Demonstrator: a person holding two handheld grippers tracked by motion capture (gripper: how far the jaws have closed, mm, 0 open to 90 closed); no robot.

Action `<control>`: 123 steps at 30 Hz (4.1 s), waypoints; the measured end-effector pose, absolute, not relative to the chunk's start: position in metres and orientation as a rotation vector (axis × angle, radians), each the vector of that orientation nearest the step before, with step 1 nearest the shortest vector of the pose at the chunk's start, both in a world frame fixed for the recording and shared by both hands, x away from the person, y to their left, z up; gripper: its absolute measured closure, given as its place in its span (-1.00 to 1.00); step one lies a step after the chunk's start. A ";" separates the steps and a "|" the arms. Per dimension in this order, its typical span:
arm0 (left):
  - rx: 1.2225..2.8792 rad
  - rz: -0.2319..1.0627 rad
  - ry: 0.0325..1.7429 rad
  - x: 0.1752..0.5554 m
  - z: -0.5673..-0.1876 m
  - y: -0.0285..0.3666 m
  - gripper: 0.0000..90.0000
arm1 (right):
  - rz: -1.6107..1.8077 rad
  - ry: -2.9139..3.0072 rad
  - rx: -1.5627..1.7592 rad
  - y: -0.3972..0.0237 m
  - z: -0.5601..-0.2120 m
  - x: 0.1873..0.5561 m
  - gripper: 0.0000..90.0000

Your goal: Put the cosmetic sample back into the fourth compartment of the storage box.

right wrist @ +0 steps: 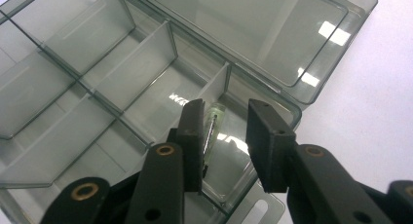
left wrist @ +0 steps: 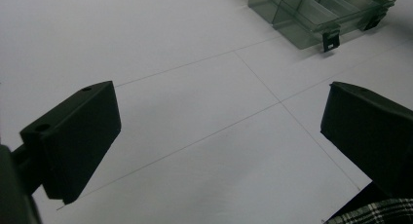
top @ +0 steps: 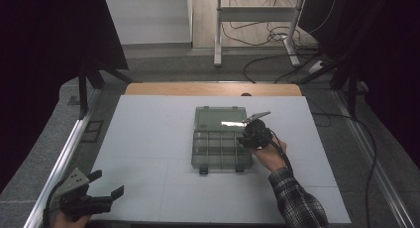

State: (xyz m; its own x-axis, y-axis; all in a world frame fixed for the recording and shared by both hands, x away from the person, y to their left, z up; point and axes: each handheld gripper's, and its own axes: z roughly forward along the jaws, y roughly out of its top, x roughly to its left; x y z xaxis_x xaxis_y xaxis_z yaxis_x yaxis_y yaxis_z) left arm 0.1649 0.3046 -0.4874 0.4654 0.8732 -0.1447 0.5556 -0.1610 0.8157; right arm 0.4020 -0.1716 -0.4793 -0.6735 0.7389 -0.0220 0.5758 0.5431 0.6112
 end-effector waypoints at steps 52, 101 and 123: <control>1.839 0.455 1.197 0.165 -0.487 0.305 -0.97 | 0.852 2.571 1.009 -0.177 -0.466 0.364 -0.96; 1.838 0.454 1.196 0.165 -0.487 0.305 -0.97 | 0.952 2.490 1.034 -0.231 -0.457 0.302 -1.00; 1.841 0.452 1.199 0.165 -0.487 0.304 -0.97 | 0.968 2.403 1.094 -0.266 -0.455 0.271 -1.00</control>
State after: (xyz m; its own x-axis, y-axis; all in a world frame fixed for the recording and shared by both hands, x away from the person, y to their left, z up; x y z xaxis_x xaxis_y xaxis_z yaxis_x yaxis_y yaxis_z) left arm 0.1654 0.3045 -0.4872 0.4704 0.8697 -0.1496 0.5540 -0.1591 0.8172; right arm 0.2709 -0.2657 -0.4555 -0.6515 0.7585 -0.0155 0.5358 0.4746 0.6984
